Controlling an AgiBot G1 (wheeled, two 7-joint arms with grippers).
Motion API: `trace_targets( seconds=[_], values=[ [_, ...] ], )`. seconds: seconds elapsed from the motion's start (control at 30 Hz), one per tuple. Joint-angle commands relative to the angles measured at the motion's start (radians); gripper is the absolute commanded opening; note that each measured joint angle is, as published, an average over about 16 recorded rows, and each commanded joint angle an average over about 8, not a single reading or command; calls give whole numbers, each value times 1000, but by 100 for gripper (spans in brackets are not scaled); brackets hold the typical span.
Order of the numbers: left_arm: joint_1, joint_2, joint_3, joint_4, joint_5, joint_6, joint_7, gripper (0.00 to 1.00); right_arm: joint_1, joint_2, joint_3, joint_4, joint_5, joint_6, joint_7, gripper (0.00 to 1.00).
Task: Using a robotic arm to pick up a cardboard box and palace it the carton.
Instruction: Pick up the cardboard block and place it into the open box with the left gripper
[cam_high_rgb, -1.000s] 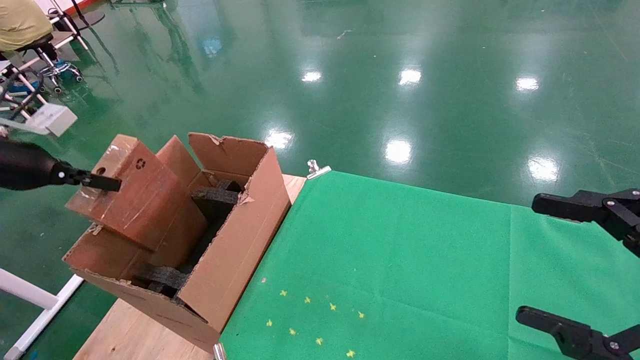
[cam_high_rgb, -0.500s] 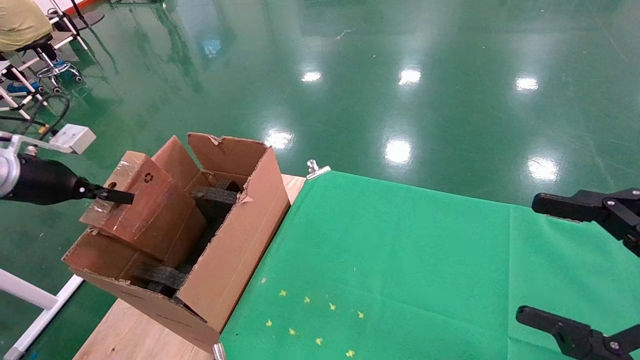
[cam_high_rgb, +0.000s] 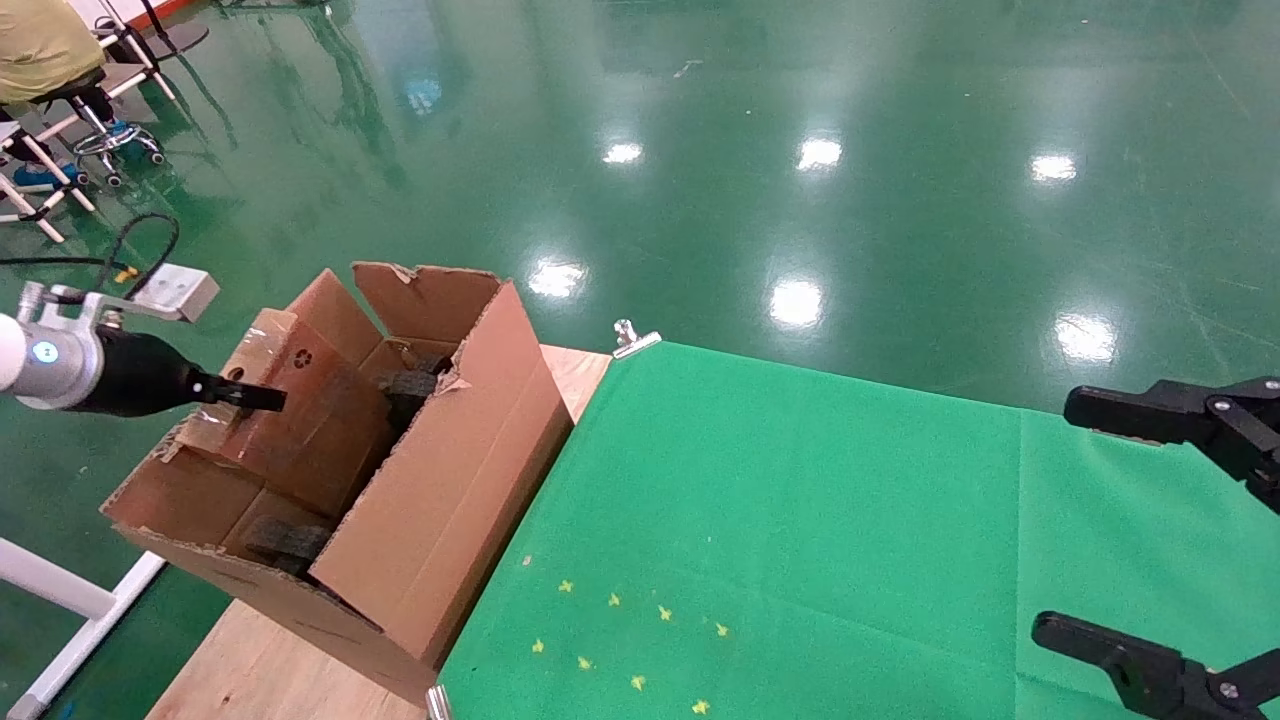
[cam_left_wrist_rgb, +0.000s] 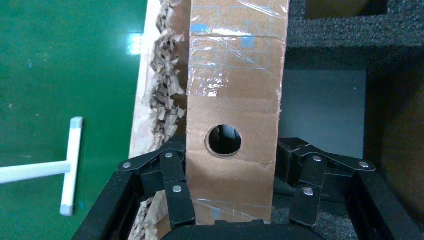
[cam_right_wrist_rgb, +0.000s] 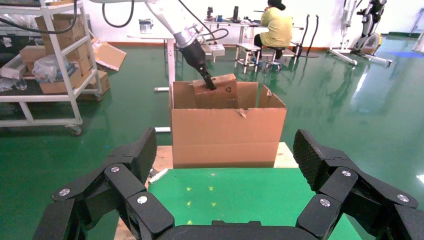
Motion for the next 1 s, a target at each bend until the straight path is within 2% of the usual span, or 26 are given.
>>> trace_targets(
  seconds=[0.03, 0.53, 1.0],
  values=[
    [16, 5, -4, 1, -5, -11, -3, 0, 0, 0, 0, 0, 0, 0, 0, 100],
    [104, 40, -14, -2, -18, -46, -24, 0, 0, 0, 0, 0, 0, 0, 0, 100],
    [198, 99, -25, -7, -35, -142, -47, 0, 0, 0, 0, 0, 0, 0, 0, 100]
  ],
)
